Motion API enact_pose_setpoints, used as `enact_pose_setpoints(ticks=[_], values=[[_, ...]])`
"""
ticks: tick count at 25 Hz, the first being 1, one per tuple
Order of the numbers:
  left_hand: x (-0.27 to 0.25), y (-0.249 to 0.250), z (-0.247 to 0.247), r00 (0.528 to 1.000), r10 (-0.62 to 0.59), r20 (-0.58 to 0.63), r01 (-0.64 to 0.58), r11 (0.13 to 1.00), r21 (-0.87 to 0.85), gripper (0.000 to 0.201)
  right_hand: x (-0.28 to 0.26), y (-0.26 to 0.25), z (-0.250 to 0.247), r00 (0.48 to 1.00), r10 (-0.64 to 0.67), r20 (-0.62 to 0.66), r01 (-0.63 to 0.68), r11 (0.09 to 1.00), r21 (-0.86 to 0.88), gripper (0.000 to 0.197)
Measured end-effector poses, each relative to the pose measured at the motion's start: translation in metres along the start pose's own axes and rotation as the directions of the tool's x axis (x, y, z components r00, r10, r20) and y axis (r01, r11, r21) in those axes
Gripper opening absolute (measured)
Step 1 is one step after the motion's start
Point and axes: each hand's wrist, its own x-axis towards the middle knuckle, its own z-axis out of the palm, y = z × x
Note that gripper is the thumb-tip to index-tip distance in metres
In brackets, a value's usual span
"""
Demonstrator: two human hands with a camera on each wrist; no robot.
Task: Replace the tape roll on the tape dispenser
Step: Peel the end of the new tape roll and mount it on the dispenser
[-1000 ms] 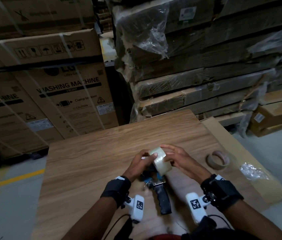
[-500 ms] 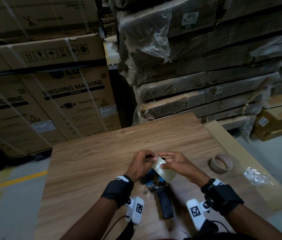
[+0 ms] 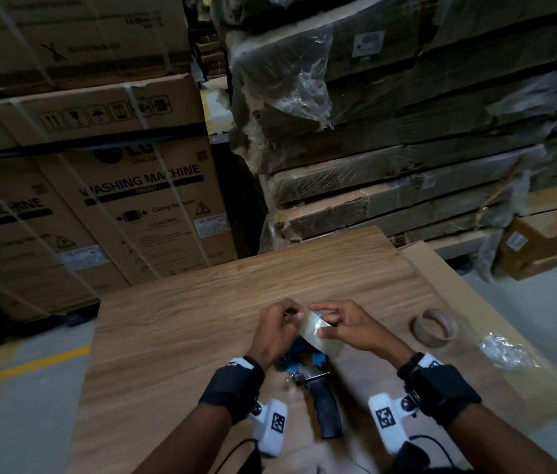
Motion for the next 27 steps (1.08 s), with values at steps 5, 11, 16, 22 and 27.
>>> enact_pose_setpoints(ticks=[5, 11, 16, 22, 27], values=[[0.0, -0.007, -0.009, 0.958, -0.168, 0.232, 0.25, 0.887, -0.389, 0.016, -0.001, 0.006, -0.007, 0.992, 0.009, 0.125, -0.011, 1.0, 0.016, 0.056], [-0.007, 0.002, -0.008, 0.999, -0.032, -0.007, 0.032, 0.998, -0.047, 0.011, 0.005, 0.007, 0.002, 0.998, 0.034, 0.062, -0.035, 0.999, 0.016, 0.065], [-0.009, -0.001, -0.006, 0.996, -0.031, -0.082, 0.025, 0.996, -0.081, 0.018, 0.007, -0.004, 0.001, 0.993, 0.012, 0.114, -0.015, 1.0, 0.025, 0.059], [-0.005, -0.006, -0.017, 0.932, -0.28, 0.229, 0.357, 0.808, -0.469, 0.022, 0.0, -0.003, -0.007, 0.991, 0.047, 0.128, -0.047, 0.999, -0.001, 0.074], [-0.003, -0.005, -0.02, 0.935, -0.24, 0.262, 0.35, 0.753, -0.557, 0.021, 0.0, -0.005, -0.015, 0.977, 0.125, 0.17, -0.123, 0.992, -0.02, 0.09]])
